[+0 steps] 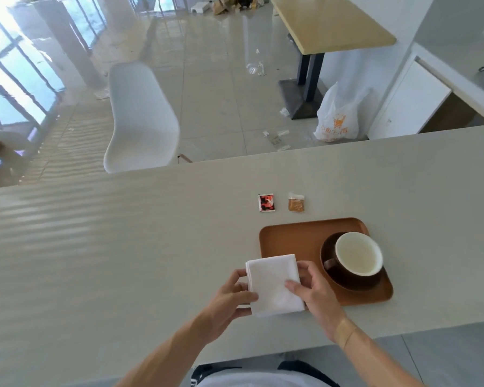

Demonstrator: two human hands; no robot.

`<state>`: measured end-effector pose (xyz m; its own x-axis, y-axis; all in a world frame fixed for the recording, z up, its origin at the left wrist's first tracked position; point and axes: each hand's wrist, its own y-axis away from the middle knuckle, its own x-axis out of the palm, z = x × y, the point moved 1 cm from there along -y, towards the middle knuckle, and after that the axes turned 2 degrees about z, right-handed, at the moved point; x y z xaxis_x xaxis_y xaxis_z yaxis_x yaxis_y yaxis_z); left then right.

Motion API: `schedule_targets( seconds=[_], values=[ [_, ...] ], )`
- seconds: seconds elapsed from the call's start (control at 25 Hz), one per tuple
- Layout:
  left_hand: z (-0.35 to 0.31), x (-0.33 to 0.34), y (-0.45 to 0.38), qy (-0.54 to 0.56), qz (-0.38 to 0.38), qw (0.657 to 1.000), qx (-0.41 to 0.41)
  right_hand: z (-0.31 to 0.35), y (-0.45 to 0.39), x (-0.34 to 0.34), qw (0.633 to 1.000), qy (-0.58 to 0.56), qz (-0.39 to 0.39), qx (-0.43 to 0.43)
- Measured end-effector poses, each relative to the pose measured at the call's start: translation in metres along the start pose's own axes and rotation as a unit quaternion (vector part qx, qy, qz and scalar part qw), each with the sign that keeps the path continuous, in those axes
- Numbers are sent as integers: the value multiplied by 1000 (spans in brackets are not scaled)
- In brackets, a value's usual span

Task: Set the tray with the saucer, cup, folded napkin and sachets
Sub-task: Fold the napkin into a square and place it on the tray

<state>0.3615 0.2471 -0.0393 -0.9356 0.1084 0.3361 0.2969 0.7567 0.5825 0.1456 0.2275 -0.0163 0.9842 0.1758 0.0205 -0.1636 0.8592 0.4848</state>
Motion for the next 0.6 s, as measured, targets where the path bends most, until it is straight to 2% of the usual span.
schedule_targets(
  seconds=[0.2, 0.4, 0.6],
  values=[
    [13, 42, -12, -8, -59, 998, 14, -14, -7, -44, 999, 40, -1, 3],
    [25, 59, -17, -93, -182, 979, 1, -31, -15, -62, 981, 190, 24, 12],
    [29, 63, -31, -152, -225, 962, 8, -40, -24, -60, 961, 276, 15, 7]
  ],
)
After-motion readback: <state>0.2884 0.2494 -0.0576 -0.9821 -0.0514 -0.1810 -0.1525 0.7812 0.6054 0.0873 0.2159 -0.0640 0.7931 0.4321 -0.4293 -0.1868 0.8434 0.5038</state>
